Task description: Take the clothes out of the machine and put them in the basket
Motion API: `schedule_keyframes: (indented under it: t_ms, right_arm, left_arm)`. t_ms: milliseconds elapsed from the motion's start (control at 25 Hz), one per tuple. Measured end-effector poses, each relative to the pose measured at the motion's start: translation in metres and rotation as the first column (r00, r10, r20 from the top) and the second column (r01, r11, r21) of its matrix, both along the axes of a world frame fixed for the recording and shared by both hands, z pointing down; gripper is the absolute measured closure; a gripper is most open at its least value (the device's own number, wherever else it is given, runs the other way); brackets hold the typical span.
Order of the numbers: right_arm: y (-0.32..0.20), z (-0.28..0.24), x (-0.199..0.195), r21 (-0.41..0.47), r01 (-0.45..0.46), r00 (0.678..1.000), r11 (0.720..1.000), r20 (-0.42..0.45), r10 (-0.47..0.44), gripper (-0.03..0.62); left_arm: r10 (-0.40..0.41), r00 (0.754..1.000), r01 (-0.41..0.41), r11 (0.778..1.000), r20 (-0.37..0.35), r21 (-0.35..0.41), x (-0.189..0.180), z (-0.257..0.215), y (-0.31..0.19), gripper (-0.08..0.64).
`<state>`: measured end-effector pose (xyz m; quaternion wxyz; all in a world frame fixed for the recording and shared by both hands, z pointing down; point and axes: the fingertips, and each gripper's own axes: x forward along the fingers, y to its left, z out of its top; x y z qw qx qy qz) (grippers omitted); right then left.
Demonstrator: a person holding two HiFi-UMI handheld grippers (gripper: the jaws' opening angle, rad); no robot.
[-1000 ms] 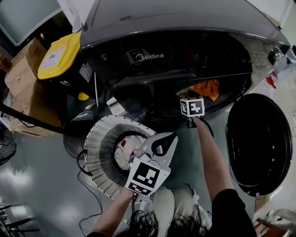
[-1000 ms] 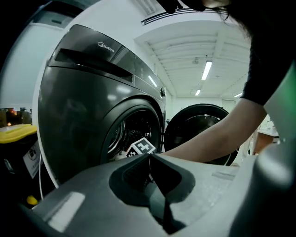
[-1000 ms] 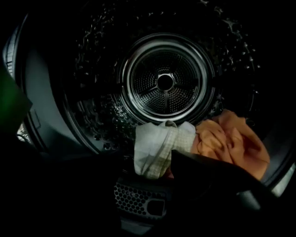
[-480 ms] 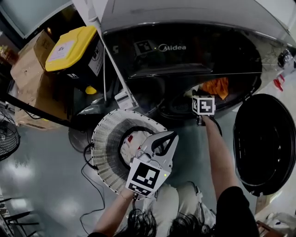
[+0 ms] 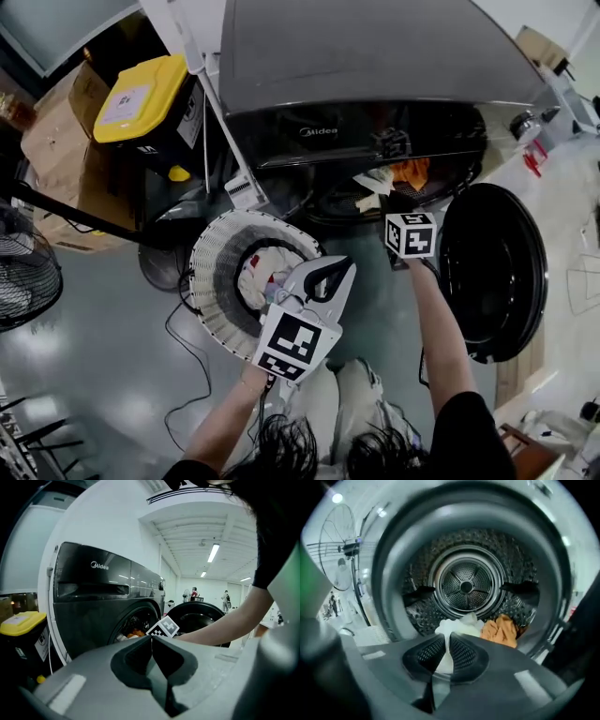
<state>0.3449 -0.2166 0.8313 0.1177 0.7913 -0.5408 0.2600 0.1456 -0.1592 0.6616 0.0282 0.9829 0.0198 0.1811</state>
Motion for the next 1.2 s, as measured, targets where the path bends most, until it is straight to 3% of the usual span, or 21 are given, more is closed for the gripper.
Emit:
schedule_keyframes:
  t_ms: [800, 1200]
  right_arm:
    - [0.08, -0.234, -0.097, 0.099, 0.126, 0.99, 0.987, 0.048, -0.131, 0.548]
    - [0.108, -0.347, -0.119, 0.179, 0.213, 0.977, 0.961, -0.009, -0.214, 0.548]
  left_arm:
    - [-0.084, 0.995, 0.085, 0.996, 0.049, -0.028, -0.031, -0.178, 0.037, 0.557]
    - [-0.182, 0.983, 0.183, 0.983, 0.023, -0.021, -0.054, -0.236, 0.049, 0.557]
